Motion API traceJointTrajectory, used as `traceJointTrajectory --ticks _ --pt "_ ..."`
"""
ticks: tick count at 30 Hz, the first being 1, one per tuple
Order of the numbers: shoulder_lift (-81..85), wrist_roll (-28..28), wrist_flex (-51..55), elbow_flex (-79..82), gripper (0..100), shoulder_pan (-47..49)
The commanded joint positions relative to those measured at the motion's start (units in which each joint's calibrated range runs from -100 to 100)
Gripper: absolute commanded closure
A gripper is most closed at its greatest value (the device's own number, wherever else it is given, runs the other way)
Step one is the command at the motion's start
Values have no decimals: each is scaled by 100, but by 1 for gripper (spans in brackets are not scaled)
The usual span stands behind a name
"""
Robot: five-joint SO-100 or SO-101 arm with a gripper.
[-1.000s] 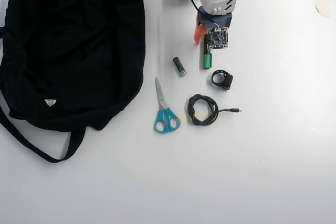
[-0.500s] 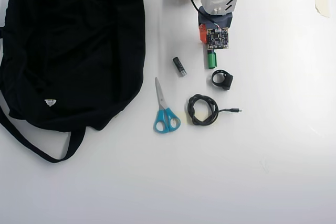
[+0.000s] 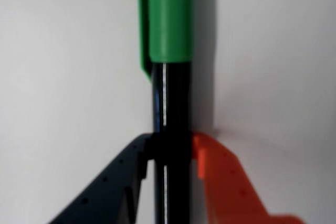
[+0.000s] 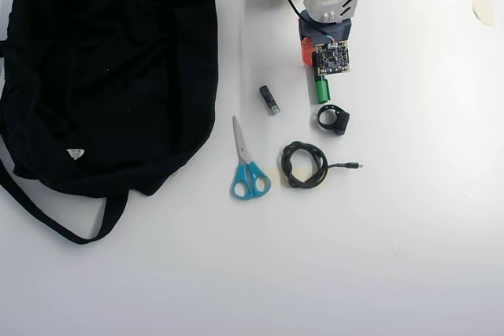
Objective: Put the green marker into the black bag
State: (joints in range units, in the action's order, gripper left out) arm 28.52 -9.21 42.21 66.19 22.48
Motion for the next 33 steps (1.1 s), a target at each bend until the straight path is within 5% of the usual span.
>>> traceJointTrajectory --ticks 1,22,33 --pt "86 40 34 -420 98 115" --pt "1522 307 2265 -1669 98 362" --pt "1563 318 2429 -2028 98 48"
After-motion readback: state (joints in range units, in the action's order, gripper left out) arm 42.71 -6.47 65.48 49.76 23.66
